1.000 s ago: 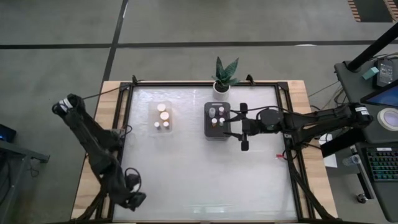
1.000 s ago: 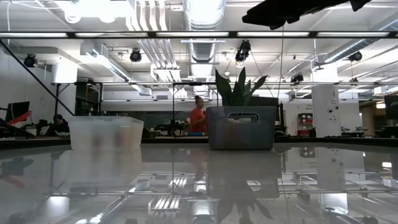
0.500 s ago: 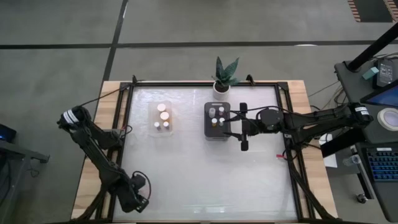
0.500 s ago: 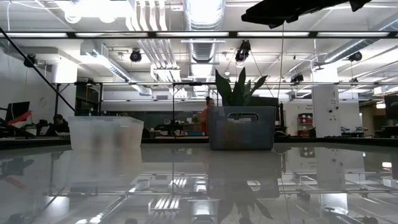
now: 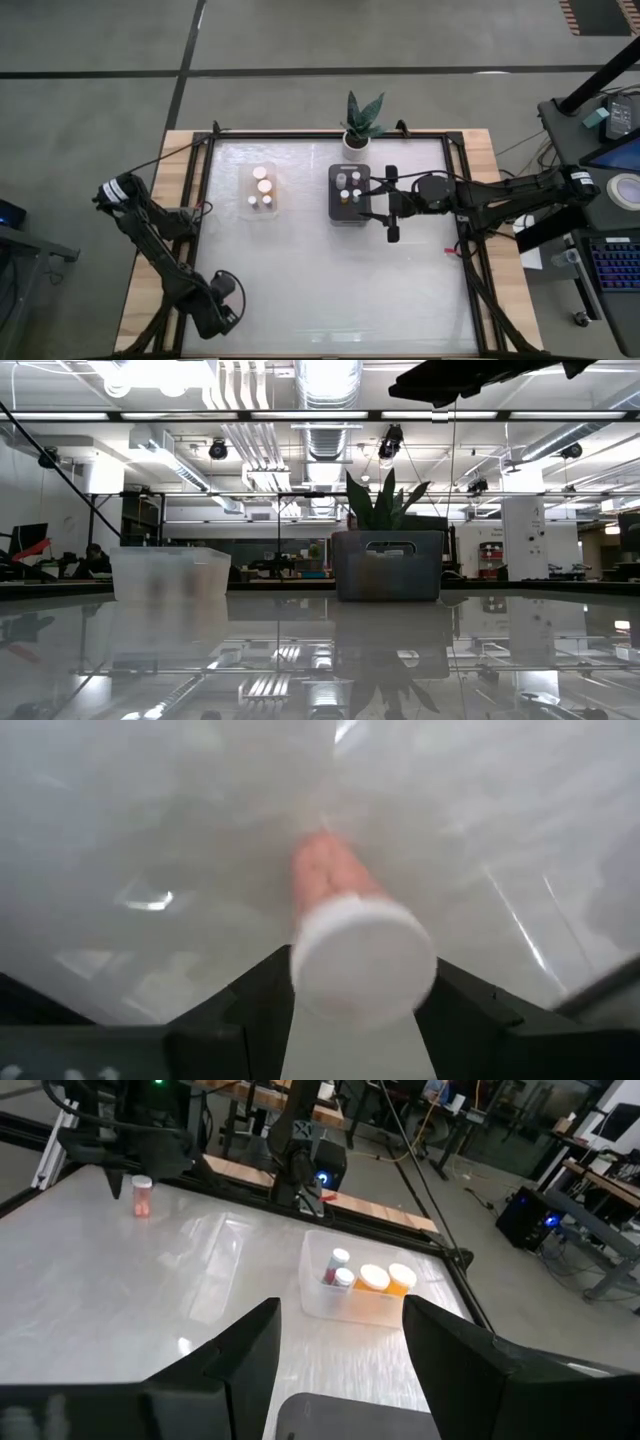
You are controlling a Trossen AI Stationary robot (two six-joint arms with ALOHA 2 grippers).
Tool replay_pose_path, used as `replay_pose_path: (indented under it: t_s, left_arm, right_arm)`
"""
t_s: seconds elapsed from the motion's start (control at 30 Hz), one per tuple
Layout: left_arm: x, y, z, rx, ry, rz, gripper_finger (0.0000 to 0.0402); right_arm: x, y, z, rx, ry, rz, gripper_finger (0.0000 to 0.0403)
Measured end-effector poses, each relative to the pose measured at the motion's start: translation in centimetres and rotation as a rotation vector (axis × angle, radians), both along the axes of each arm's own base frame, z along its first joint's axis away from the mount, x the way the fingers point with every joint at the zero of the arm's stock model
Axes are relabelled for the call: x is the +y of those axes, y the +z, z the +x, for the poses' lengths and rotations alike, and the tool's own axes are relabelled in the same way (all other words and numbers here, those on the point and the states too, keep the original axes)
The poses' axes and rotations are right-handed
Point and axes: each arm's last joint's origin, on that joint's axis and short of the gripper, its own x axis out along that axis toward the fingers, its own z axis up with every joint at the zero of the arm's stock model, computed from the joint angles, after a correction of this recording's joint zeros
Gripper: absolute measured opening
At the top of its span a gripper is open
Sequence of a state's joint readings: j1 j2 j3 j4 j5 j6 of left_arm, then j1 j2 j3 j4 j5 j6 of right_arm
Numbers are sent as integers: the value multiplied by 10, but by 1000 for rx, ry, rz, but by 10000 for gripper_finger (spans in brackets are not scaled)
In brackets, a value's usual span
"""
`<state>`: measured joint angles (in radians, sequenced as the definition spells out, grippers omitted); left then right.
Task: Pick and place medicine bottles into bin by pill shape (circle, oval)
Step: Put the pink pill bottle into the black bin
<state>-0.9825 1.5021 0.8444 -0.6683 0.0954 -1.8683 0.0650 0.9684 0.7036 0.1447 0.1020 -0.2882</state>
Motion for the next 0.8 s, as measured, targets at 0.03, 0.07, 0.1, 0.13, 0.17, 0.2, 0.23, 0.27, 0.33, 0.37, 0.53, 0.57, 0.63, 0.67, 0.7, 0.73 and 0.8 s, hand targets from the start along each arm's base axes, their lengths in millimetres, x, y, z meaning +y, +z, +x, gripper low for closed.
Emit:
replay_pose_path:
  t_s: [0.03, 0.07, 0.1, 0.13, 0.17, 0.2, 0.23, 0.27, 0.33, 0.37, 0.53, 0.57, 0.63, 0.67, 0.7, 0.73, 0.8]
  left_arm:
    - [1, 0, 0, -9, 3, 14, 173]
    - [1, 0, 0, -23, 8, 25, 173]
    - [1, 0, 1, -41, 13, 35, 173]
    - [1, 0, 2, -58, 18, 44, 173]
    - [2, 0, 2, -71, 22, 53, 173]
    - [2, 0, 2, -81, 25, 61, 173]
    - [3, 0, 3, -89, 28, 68, 173]
    - [3, 0, 3, -96, 31, 79, 173]
    - [4, -1, 2, -103, 33, 98, 173]
    - [5, -1, 2, -110, 35, 107, 173]
    - [7, -1, 3, -153, 31, 161, 173]
    - [9, -1, 2, -160, 34, 186, 171]
    - [11, -1, 2, -166, 35, 212, 162]
    - [11, -2, 2, -163, 35, 218, 154]
    - [12, -2, 1, -162, 33, 220, 146]
    - [11, -2, 1, -163, 32, 218, 136]
    - [11, -1, 2, -161, 31, 209, 116]
  right_arm:
    - [0, 0, 0, 1, 0, 0, 203]
    - [0, 0, 0, 1, 0, 0, 203]
    - [0, 0, 0, 1, 0, 0, 203]
    - [0, 0, 0, 1, 0, 0, 203]
    - [0, 0, 0, 1, 0, 0, 203]
    - [0, 0, 0, 1, 0, -1, 203]
    - [0, 0, 0, 1, 0, -1, 203]
    - [0, 0, 0, 1, 0, -1, 203]
    - [0, 0, 0, 2, 0, 0, 203]
    - [0, 0, 0, 2, 0, -1, 203]
    - [0, 0, 0, 2, 0, -1, 203]
    - [0, 0, 0, 2, 0, -1, 203]
    - [0, 0, 0, 3, 0, -1, 203]
    - [0, 0, 0, 3, 0, -1, 203]
    - [0, 0, 0, 3, 0, -1, 203]
    - [0, 0, 0, 3, 0, -1, 203]
    - [0, -1, 0, 4, 0, -1, 203]
